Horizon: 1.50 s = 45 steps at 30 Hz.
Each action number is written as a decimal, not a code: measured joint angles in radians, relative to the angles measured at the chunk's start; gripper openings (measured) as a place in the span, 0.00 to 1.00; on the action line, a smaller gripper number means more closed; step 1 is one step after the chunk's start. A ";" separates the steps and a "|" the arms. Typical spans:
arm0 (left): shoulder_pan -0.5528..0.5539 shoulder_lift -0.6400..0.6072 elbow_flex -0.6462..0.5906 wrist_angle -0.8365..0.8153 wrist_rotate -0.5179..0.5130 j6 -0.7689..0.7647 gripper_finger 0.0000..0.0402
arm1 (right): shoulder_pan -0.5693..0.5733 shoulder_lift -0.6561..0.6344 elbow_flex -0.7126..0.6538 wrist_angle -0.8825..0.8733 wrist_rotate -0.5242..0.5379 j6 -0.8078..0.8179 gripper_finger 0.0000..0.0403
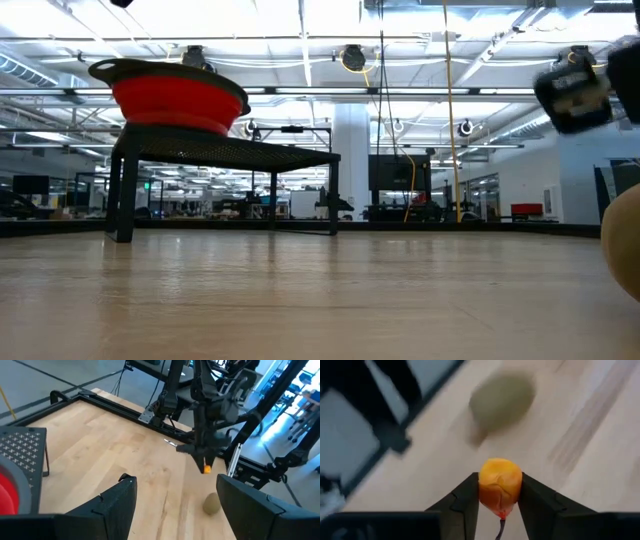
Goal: Pick & Place Fruit
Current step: Put the peach into the red strainer bowl on the shelf
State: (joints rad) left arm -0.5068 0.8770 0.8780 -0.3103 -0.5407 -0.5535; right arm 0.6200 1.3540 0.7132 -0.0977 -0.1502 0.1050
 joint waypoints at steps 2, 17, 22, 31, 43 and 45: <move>0.000 0.000 0.000 0.001 0.000 -0.010 0.68 | -0.006 -0.049 0.000 0.036 0.050 0.028 0.27; 0.003 0.099 0.000 0.211 -0.041 -0.047 0.68 | -0.087 -0.276 0.000 0.374 0.486 -0.137 0.27; 0.020 0.206 0.000 0.359 -0.052 -0.026 0.68 | -0.125 -0.278 0.000 0.484 0.574 -0.318 0.28; 0.057 0.371 0.098 0.447 -0.152 -0.030 0.68 | -0.182 -0.278 0.000 0.517 0.708 -0.632 0.28; 0.144 0.628 0.470 0.174 -0.187 -0.033 0.68 | -0.189 -0.277 0.000 0.539 0.971 -0.951 0.28; 0.157 0.672 0.537 0.111 -0.188 -0.036 0.68 | -0.189 -0.277 0.000 0.539 0.999 -0.976 0.28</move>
State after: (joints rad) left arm -0.3493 1.5492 1.4147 -0.1998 -0.7284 -0.5896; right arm 0.4309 1.0766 0.7132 0.4415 0.8489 -0.8714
